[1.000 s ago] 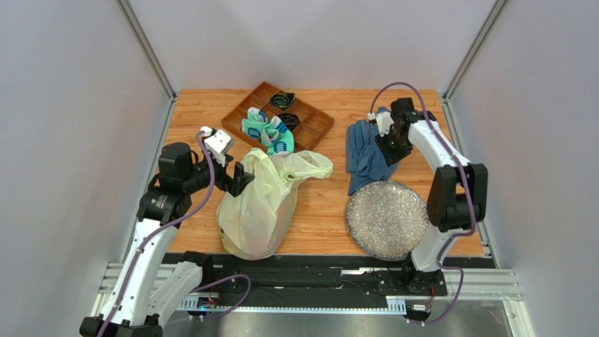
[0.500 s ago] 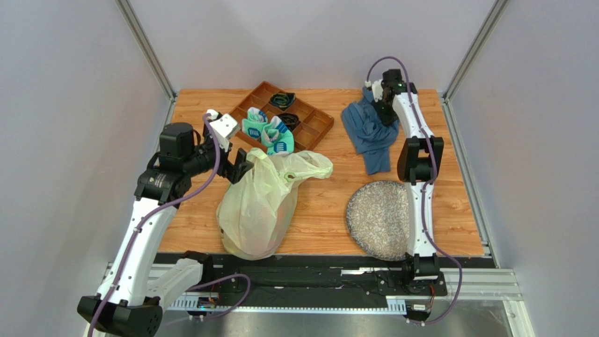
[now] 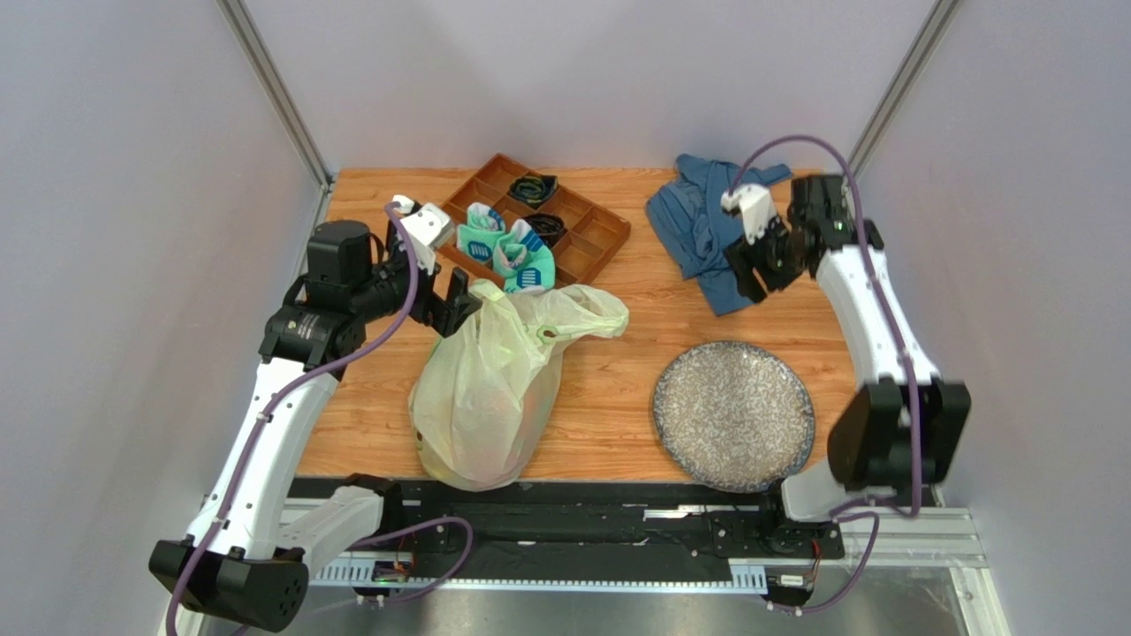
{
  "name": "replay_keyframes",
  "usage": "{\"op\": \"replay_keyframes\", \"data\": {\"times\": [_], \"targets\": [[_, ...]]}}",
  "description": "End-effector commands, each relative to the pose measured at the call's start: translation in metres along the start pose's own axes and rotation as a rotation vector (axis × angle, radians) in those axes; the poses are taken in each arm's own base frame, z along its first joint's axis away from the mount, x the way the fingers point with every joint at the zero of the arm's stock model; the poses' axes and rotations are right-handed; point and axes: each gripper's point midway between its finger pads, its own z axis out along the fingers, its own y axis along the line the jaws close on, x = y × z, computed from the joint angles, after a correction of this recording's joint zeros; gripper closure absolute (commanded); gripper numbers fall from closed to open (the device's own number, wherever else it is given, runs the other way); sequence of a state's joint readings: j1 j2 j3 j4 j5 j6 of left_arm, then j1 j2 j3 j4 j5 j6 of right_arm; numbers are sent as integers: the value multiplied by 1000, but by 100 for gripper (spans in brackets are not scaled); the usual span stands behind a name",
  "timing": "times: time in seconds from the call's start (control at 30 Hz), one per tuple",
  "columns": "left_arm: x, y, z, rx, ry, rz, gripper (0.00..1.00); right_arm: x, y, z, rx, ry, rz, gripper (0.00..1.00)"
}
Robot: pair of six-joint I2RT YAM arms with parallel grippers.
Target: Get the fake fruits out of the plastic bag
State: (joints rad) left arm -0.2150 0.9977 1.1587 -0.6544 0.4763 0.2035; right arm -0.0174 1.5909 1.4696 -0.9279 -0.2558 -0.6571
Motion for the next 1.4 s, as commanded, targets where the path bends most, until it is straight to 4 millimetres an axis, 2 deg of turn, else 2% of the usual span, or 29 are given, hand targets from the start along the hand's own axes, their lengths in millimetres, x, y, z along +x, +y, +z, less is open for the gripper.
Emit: {"op": "replay_keyframes", "data": {"times": [0.0, 0.03, 0.07, 0.13, 0.17, 0.2, 0.23, 0.27, 0.3, 0.33, 0.37, 0.4, 0.43, 0.47, 0.5, 0.53, 0.57, 0.6, 0.63, 0.67, 0.7, 0.73, 0.8, 0.83, 0.93, 1.0, 1.03, 1.17, 1.37], "targets": [[-28, -3, -5, 6, -71, -18, 4, 95, 54, 14, -128, 189, -97, 36], [-38, -8, -8, 25, -99, -23, 4, 105, 56, 12, -112, 205, -100, 36], [-58, -14, -15, 43, -148, -13, 4, 131, 65, 17, -121, 257, -84, 36], [-83, -29, -17, 114, -193, -34, 4, 140, 58, 16, -49, 248, -34, 36], [-112, -48, -25, 172, -250, 2, 4, 149, 62, 15, -50, 254, -7, 36], [-122, -60, -24, 219, -253, 15, 4, 149, 63, 13, -38, 245, 48, 36], [-125, -68, -7, 266, -220, 29, 4, 148, 63, 11, -31, 238, 74, 36], [-149, -100, -12, 352, -254, 98, 4, 144, 61, 6, -17, 221, 98, 36], [-146, -115, -5, 403, -211, 130, 4, 136, 55, -1, -2, 193, 134, 36], [-137, -128, 26, 463, -127, 119, 4, 129, 51, -5, 15, 170, 183, 36], [-154, -155, 24, 542, -137, 147, 7, 122, 45, -12, 36, 144, 218, 36], [-143, -170, 33, 595, -57, 99, 7, 107, 29, -25, 79, 95, 259, 36], [-127, -182, 67, 628, 43, 46, 8, 100, 23, -33, 101, 67, 328, 36], [-126, -199, 73, 666, 76, 24, 11, 92, 14, -43, 126, 38, 367, 36], [-115, -209, 83, 679, 154, -76, 14, 83, 2, -61, 157, -2, 412, 36], [-100, -218, 101, 693, 219, -129, 16, 78, -3, -71, 173, -24, 447, 36], [-77, -233, 107, 716, 283, -155, 18, 76, -5, -79, 183, -38, 484, 36], [-74, -237, 119, 687, 259, -133, 18, 76, -4, -91, 188, -50, 509, 36], [-62, -245, 127, 676, 280, -109, 18, 72, -5, -102, 203, -70, 513, 36], [-48, -261, 131, 687, 309, -80, 19, 73, -3, -108, 210, -74, 519, 36], [-41, -265, 140, 664, 331, -87, 19, 73, 3, -118, 220, -86, 515, 36], [-25, -269, 154, 648, 381, -112, 22, 75, 7, -121, 221, -91, 514, 36], [-9, -269, 177, 558, 430, -210, 23, 77, 19, -127, 203, -98, 505, 36], [8, -268, 190, 522, 476, -244, 23, 76, 25, -133, 206, -115, 494, 36], [44, -273, 212, 465, 581, -366, 23, 83, 38, -137, 200, -116, 484, 36], [53, -283, 220, 481, 619, -431, 25, 91, 44, -134, 192, -95, 483, 36], [68, -285, 229, 471, 657, -448, 27, 93, 46, -135, 193, -91, 483, 36], [91, -281, 254, 405, 705, -461, 34, 100, 54, -137, 194, -78, 489, 36], [127, -280, 262, 361, 814, -556, 42, 103, 68, -142, 175, -88, 496, 36]]}}
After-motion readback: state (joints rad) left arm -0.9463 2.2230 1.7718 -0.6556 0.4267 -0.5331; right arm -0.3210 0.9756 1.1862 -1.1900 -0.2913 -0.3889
